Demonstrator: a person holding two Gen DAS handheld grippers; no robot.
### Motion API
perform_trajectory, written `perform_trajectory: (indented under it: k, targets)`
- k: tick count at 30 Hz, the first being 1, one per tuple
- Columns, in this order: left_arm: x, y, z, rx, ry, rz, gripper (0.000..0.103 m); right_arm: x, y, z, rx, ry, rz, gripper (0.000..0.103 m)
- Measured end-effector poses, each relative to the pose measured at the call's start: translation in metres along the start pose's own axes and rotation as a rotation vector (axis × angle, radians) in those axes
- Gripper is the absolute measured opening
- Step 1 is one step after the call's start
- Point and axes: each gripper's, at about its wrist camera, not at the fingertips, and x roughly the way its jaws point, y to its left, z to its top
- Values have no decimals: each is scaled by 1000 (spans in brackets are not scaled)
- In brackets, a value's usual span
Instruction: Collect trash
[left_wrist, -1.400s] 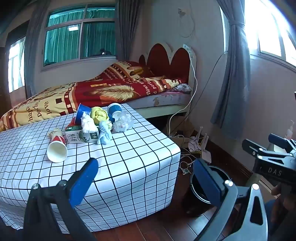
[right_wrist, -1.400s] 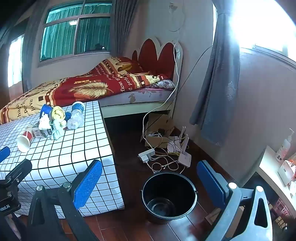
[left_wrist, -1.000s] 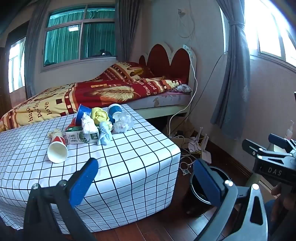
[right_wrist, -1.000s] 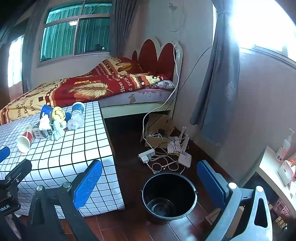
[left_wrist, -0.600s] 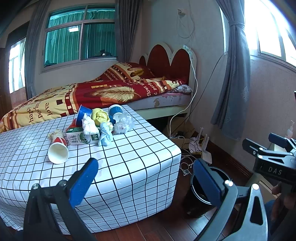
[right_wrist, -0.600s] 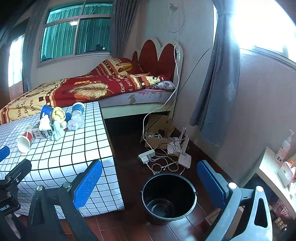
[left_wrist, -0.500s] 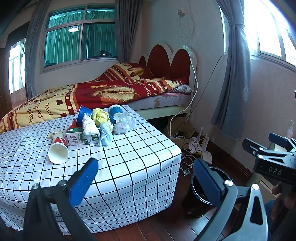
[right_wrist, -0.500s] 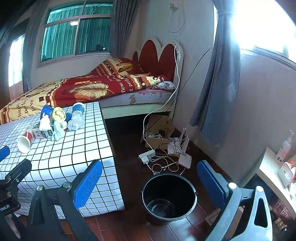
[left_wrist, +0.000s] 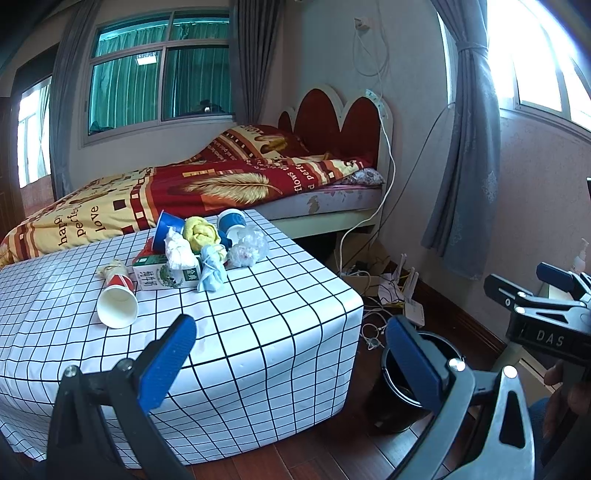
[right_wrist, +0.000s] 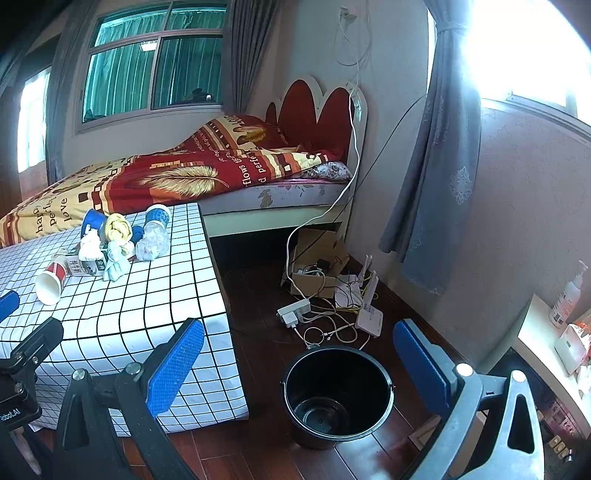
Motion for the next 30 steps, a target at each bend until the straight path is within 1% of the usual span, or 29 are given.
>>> perform_trajectory:
  k: [15, 20, 24, 27, 30]
  targets:
    - [-2, 2, -2, 0, -2, 10, 103, 1, 2, -1, -3, 1, 1, 103]
    - [0, 7, -3, -4, -10, 34, 103, 2, 8, -3, -8, 5, 14, 103]
    - [5, 18, -3, -10, -7, 63, 103, 7, 17, -5, -26, 10, 60, 103]
    - [10, 35, -4, -32, -8, 91, 103, 15, 29, -4, -54, 19, 105, 103]
    - [19, 55, -6, -35, 7, 158, 103, 29, 47, -1, -86, 10, 155, 103]
